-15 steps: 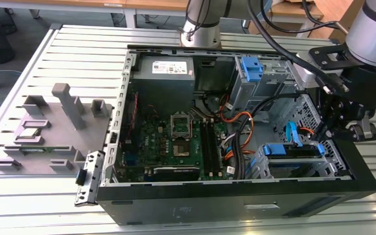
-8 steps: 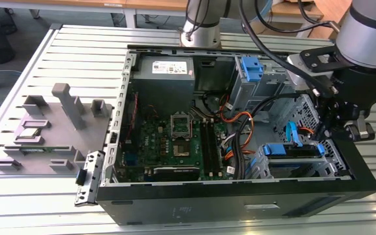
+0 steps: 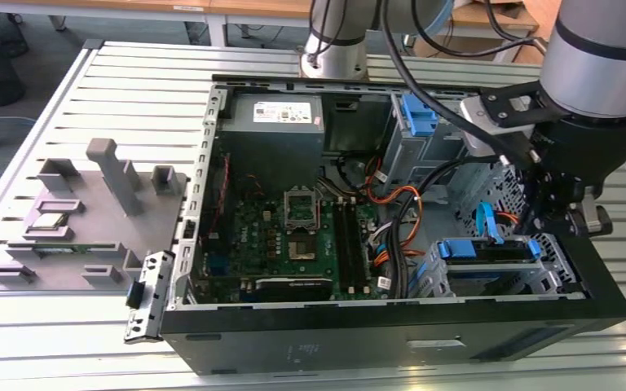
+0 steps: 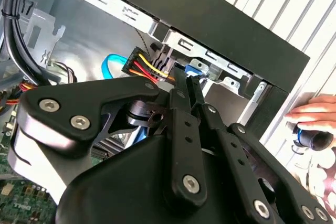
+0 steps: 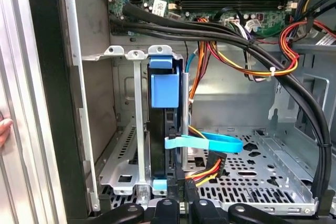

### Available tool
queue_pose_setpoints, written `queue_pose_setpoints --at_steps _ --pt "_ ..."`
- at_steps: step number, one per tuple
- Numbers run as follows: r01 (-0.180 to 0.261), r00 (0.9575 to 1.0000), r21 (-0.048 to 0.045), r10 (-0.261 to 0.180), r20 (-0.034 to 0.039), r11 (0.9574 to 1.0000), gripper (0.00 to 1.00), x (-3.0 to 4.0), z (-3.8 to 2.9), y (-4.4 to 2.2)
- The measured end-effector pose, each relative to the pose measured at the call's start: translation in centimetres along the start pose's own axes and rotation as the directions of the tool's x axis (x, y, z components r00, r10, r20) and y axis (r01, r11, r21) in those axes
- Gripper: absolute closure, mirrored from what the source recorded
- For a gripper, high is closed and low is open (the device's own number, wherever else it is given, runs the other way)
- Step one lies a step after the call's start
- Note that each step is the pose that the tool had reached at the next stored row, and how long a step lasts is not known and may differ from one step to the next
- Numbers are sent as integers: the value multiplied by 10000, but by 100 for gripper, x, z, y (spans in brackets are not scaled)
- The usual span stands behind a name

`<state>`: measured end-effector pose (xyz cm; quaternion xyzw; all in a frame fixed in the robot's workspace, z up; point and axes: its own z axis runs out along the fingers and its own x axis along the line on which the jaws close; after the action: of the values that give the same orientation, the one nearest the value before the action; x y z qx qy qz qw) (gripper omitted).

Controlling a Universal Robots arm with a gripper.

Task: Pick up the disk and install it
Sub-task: 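Insert the second disk wire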

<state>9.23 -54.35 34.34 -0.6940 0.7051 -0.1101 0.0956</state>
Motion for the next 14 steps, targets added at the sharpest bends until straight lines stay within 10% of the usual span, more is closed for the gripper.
queue_pose_setpoints --at_steps 14 --pt "41 10000 231 -42 81 9997 83 57 42 110"
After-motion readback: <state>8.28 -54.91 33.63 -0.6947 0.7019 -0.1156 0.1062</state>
